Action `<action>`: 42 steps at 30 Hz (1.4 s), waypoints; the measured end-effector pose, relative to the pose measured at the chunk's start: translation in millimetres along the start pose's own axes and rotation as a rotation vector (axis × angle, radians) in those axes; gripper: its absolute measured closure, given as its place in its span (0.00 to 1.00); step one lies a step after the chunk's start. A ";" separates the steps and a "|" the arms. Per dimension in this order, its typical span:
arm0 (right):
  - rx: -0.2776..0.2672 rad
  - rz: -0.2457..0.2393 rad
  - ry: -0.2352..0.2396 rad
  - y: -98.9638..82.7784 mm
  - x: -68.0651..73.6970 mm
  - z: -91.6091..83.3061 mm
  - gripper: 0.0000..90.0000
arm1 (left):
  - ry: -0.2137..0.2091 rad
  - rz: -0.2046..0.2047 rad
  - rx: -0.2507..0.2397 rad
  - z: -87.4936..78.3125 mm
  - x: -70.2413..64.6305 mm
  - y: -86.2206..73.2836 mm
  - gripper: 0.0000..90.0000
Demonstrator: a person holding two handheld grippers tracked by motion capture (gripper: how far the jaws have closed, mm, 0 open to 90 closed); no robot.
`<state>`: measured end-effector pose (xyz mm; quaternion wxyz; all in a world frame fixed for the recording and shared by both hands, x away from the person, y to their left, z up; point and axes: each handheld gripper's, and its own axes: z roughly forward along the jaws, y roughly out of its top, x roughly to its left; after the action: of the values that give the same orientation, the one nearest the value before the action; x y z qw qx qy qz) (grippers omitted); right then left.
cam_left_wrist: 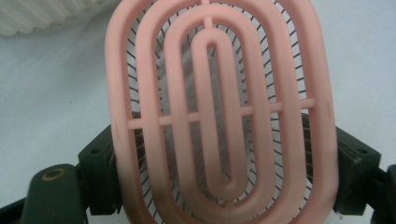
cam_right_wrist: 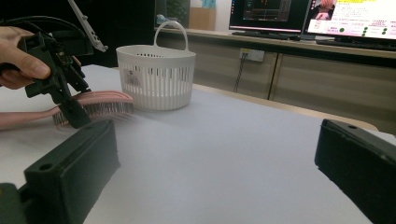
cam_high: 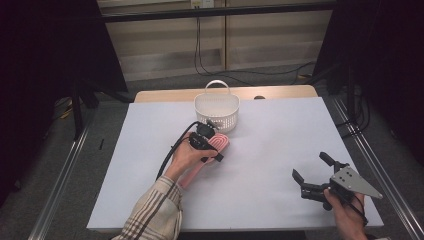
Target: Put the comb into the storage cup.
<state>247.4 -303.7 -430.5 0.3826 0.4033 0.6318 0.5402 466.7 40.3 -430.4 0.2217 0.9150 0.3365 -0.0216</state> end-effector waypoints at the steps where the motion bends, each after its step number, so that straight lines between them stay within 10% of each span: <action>1: 0.000 0.001 0.000 0.0 0.0 0.0 0.00 | 0.002 -0.005 -0.006 0.1 -0.1 0.0 0.20; 15: -0.001 0.004 -0.008 0.3 -0.5 -0.6 0.00 | 0.040 -0.073 -0.065 -13.9 6.9 1.0 0.21; 42: 0.000 0.004 -0.008 0.3 -0.6 -0.6 0.00 | 0.037 -0.077 -0.141 -39.0 2.0 1.9 0.21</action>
<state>247.1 -304.5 -430.2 0.3841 0.4065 0.6295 0.5394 465.2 56.7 -394.9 0.2785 0.8837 0.3759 0.0104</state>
